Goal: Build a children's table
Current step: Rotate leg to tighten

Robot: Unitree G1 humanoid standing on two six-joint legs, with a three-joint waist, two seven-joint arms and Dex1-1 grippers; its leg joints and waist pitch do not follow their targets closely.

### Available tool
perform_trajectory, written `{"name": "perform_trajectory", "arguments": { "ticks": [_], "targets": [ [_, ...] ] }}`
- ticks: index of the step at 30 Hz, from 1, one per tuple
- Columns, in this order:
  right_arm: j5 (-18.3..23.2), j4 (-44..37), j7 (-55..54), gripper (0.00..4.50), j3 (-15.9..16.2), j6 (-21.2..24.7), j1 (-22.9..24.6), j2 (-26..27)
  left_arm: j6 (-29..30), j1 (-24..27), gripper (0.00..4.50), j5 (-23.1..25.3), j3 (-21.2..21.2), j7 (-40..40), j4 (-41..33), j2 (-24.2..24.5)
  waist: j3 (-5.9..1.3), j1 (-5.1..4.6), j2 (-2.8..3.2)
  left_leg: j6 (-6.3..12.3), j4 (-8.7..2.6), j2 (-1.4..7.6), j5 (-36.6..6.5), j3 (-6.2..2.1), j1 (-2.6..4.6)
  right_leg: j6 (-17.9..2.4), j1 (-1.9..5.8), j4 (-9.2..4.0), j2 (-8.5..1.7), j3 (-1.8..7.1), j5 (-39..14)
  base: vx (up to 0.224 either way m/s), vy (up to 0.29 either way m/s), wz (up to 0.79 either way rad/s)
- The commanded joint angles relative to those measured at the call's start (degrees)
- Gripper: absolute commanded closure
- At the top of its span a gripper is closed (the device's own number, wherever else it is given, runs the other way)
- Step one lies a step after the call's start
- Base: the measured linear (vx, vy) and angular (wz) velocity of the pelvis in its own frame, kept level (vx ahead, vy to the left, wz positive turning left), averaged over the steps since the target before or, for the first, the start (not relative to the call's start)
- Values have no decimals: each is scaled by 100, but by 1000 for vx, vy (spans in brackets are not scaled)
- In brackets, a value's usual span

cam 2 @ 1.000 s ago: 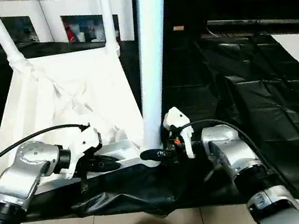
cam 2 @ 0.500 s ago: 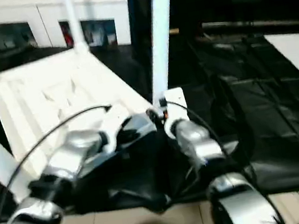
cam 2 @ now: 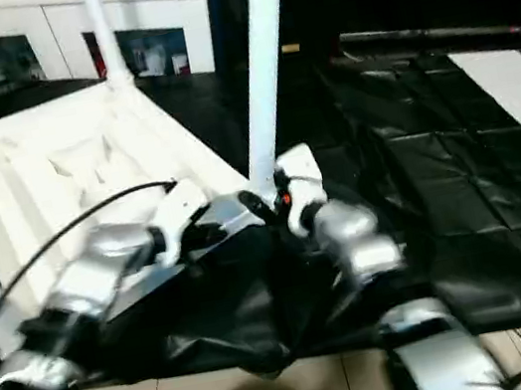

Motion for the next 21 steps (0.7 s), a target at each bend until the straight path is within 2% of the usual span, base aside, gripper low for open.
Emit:
{"name": "perform_trajectory", "arguments": {
  "ticks": [1, 2, 3, 4, 5, 6, 8, 9, 11, 12, 13, 15, 16, 18, 21],
  "targets": [
    [33, -302, 633, 57, 171, 151, 224, -317, -145, 214, 450, -58, -188, -507, -85, 183, -360, 20, 22, 541, -293, 146, -189, 6, -5, -1331, 347, -320, -422, 299, 453, 0, 0, 0],
    [18, -423, 875, 57, 250, 138, 310, -467, -286, 276, 450, -126, -226, -783, -176, 288, -354, 27, 39, 564, -286, 132, -203, 13, 6, -1371, 334, -326, -410, 296, 501, 0, 0, 0],
    [21, -576, 1188, 57, 326, 132, 416, -630, -240, 358, 450, -234, -249, -1061, -334, 412, -365, 59, 64, 606, -280, 148, -249, 11, 5, -1433, 353, -309, -421, 298, 629, 0, 0, 0],
    [25, -592, 1213, 57, 331, 135, 425, -642, -247, 367, 450, -243, -254, -1090, -351, 426, -359, 69, 60, 605, -282, 156, -274, 15, 15, -1444, 343, -322, -415, 295, 627, 0, 0, 0],
    [78, -782, 1512, 57, 393, 175, 537, -783, -301, 466, 450, -348, -312, -1423, -562, 587, -350, 65, 48, 581, -286, 145, -358, 14, 6, -1474, 348, -319, -413, 289, 541, 0, 0, 0],
    [178, -1056, 1915, 57, 464, 263, 683, -949, -192, 566, 450, -475, -335, -1707, -830, 748, -340, 69, 36, 558, -297, 171, -469, 11, 5, -1451, 352, -326, -422, 293, 418, 0, 0, 0],
    [257, -1233, 2183, 57, 517, 351, 772, -1048, -180, 613, 450, -539, -340, -1852, -966, 831, -334, 62, 53, 506, -308, 176, -586, 16, 32, -1443, 326, -348, -418, 293, 209, 0, 0, 0],
    [277, -1289, 2348, 57, 568, 362, 814, -1099, -135, 631, 450, -589, -326, -1929, -1048, 877, -313, 60, -28, 488, -317, 172, -688, 19, 19, -1425, 324, -373, -417, 284, -16, 0, 0, 0],
    [286, -1339, 2460, 57, 593, 397, 840, -1130, -110, 644, 450, -612, -312, -1990, -1108, 906, -302, 85, 12, 411, -326, 182, -759, 13, 25, -1375, 306, -384, -443, 295, -297, 0, 0, 0],
    [301, -1340, 2535, 57, 605, 426, 836, -1121, -83, 656, 450, -630, -298, -2026, -1153, 930, -302, 89, 5, 383, -330, 186, -777, 13, 35, -1369, 298, -391, -439, 292, -350, 0, 0, 0],
    [309, -1329, 2601, 57, 623, 427, 821, -1098, -59, 672, 450, -645, -284, -2054, -1200, 957, -300, 104, 10, 336, -323, 184, -778, 16, 48, -1356, 284, -390, -438, 300, -361, 0, 0, 0],
    [373, -1353, 2684, 57, 640, 556, 792, -1046, -46, 722, 450, -660, -298, -2118, -1278, 1035, -306, 109, 5, 323, -322, 178, -703, 13, 28, -1346, 301, -372, -441, 300, -292, 0, 0, 0],
    [404, -1377, 2739, 57, 661, 609, 787, -1041, -55, 747, 450, -656, -309, -2140, -1304, 1070, -313, 111, -30, 338, -317, 171, -662, 11, 16, -1339, 316, -363, -439, 298, -238, 0, 0, 0],
    [419, -1394, 2769, 84, 673, 634, 788, -1044, -61, 759, 450, -652, -315, -2149, -1314, 1086, -316, 119, -16, 339, -312, 170, -612, 9, 18, -1332, 311, -354, -442, 297, -203, 0, 0, 0],
    [398, -1412, 2866, 96, 728, 734, 820, -1054, -37, 785, 450, -657, -295, -2151, -1342, 1100, -325, 132, -23, 354, -299, 167, -484, 17, 25, -1348, 311, -332, -435, 295, -27, 0, 0, 0]
  ]
}}
